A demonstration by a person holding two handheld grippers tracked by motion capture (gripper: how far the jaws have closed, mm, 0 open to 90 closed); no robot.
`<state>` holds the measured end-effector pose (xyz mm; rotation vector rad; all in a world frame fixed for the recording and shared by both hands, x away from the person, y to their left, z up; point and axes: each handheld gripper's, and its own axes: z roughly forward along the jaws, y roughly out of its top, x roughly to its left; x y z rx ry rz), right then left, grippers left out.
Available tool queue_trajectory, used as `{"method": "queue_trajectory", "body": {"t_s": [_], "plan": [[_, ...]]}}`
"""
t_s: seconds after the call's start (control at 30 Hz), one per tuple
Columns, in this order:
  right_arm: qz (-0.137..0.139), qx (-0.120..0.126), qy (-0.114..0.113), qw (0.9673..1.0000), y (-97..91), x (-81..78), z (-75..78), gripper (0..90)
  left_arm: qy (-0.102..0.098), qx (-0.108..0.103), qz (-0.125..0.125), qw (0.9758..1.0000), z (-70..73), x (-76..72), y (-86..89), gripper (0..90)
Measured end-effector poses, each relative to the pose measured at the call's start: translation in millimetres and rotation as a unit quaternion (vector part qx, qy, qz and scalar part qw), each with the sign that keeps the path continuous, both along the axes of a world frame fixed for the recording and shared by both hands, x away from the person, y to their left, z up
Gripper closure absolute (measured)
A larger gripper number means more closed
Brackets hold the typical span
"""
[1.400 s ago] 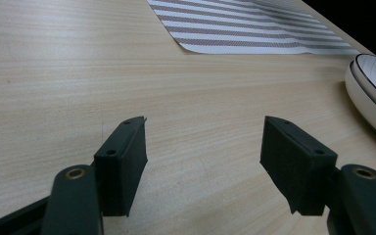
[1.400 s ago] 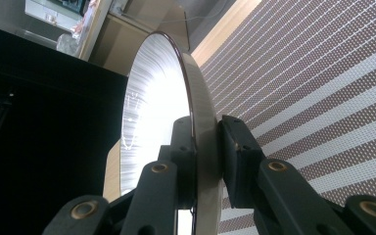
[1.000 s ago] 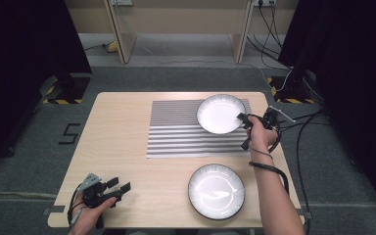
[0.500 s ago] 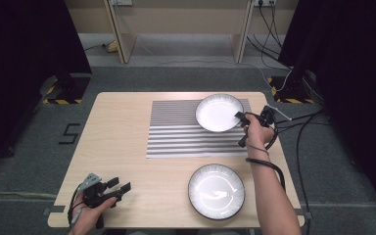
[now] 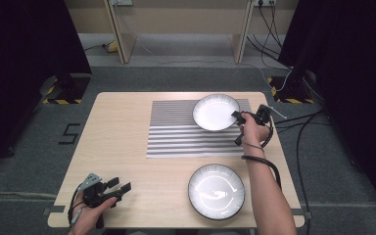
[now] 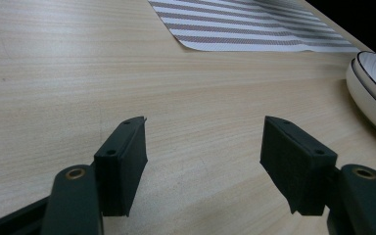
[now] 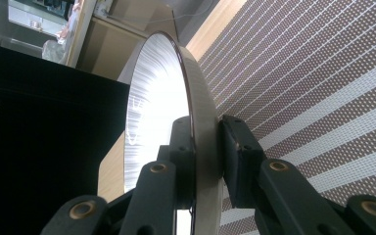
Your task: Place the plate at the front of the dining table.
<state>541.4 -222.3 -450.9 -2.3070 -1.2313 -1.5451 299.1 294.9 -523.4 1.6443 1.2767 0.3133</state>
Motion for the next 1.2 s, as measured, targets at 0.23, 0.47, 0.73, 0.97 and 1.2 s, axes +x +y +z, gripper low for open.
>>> {"method": "queue_trajectory", "body": {"t_s": [0.23,0.47,0.73,0.97,1.2], "plan": [[-0.002,0.006,0.004,1.0000,4.8,5.6,-2.1,76.0,-0.001,-0.002,0.001,1.0000,0.1,0.8,1.0,33.2],[-0.003,0.002,0.007,1.0000,8.3,9.7,-6.1,75.9,0.000,-0.001,0.001,1.0000,0.0,1.1,1.1,33.2],[-0.003,0.006,0.010,0.9999,11.6,12.6,-9.3,75.8,0.001,-0.001,0.001,1.0000,0.0,1.5,1.0,33.2],[-0.004,0.009,0.011,0.9999,15.0,16.2,-12.6,75.8,0.001,0.000,0.001,1.0000,-0.3,2.0,1.9,33.2],[-0.003,0.002,0.016,0.9999,17.6,19.3,-15.2,75.6,0.000,0.000,0.001,1.0000,-0.3,2.2,1.9,33.3]]}}
